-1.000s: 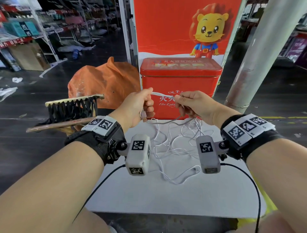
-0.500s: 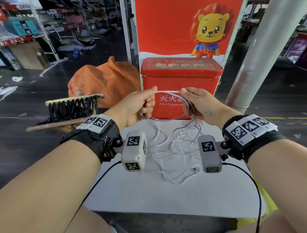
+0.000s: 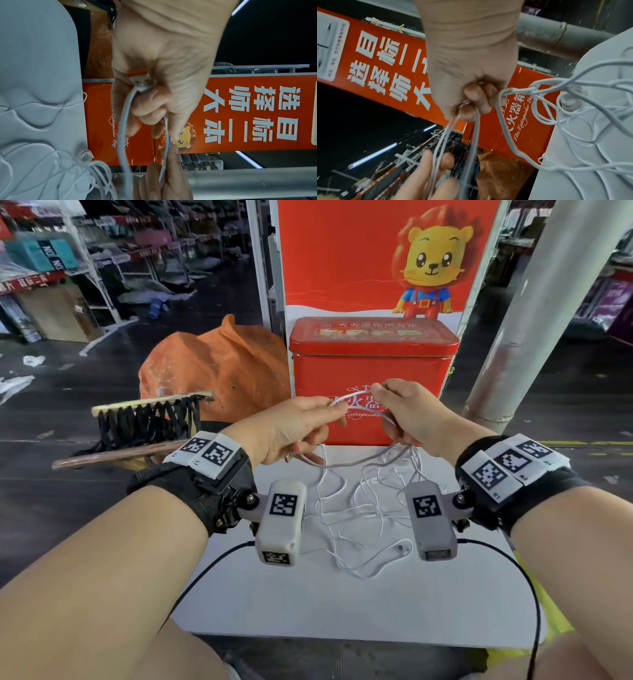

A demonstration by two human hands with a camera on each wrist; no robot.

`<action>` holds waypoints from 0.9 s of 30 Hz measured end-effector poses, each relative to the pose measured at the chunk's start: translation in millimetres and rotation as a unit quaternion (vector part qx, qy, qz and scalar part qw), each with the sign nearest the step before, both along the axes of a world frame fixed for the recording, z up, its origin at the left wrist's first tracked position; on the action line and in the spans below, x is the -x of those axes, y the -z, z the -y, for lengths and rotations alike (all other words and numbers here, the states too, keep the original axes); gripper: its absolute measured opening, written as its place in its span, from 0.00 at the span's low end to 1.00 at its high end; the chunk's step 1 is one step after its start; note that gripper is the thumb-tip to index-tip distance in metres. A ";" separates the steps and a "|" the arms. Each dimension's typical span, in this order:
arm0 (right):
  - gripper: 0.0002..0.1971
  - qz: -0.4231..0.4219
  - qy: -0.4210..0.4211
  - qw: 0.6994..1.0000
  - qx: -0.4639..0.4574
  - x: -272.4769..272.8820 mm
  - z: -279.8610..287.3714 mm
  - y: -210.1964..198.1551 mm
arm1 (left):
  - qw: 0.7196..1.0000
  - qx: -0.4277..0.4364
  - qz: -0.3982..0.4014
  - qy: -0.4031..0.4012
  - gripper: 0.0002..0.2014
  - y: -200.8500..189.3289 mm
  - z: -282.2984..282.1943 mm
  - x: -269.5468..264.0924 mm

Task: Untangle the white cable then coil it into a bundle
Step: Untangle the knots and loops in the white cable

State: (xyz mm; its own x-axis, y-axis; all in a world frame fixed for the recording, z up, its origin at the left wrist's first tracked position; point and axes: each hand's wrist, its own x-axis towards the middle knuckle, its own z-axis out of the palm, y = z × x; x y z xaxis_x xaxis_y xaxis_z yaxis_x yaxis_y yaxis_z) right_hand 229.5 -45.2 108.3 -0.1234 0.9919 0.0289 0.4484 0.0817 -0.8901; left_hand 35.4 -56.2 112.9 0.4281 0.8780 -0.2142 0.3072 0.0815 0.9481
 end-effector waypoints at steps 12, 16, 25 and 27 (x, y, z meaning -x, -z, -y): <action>0.15 -0.047 -0.082 0.995 0.039 8.1 3.1 -0.9 | 0.991 0.004 0.100 -0.084 0.13 1.1 -3.2 2.0; 0.16 -0.096 -0.064 0.993 0.035 6.2 0.8 0.8 | 0.992 0.023 0.109 -0.062 0.13 -3.2 -1.2 -0.5; 0.06 -0.010 -0.188 0.977 0.097 -11.2 -0.9 8.1 | 0.974 0.003 0.201 -0.100 0.16 -5.4 -8.6 8.6; 0.07 0.058 -0.185 0.978 0.079 -14.8 -1.7 10.4 | 0.968 -0.004 0.210 -0.139 0.15 -5.9 -13.3 14.1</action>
State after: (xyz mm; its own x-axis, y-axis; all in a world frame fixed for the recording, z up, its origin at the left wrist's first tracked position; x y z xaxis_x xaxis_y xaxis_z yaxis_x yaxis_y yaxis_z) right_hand 244.3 -43.5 97.9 -0.4684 0.8697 -0.1555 0.5119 0.1237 -0.8501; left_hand 21.4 -42.9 118.8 0.2221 0.9728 -0.0656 -0.1384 0.0980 0.9855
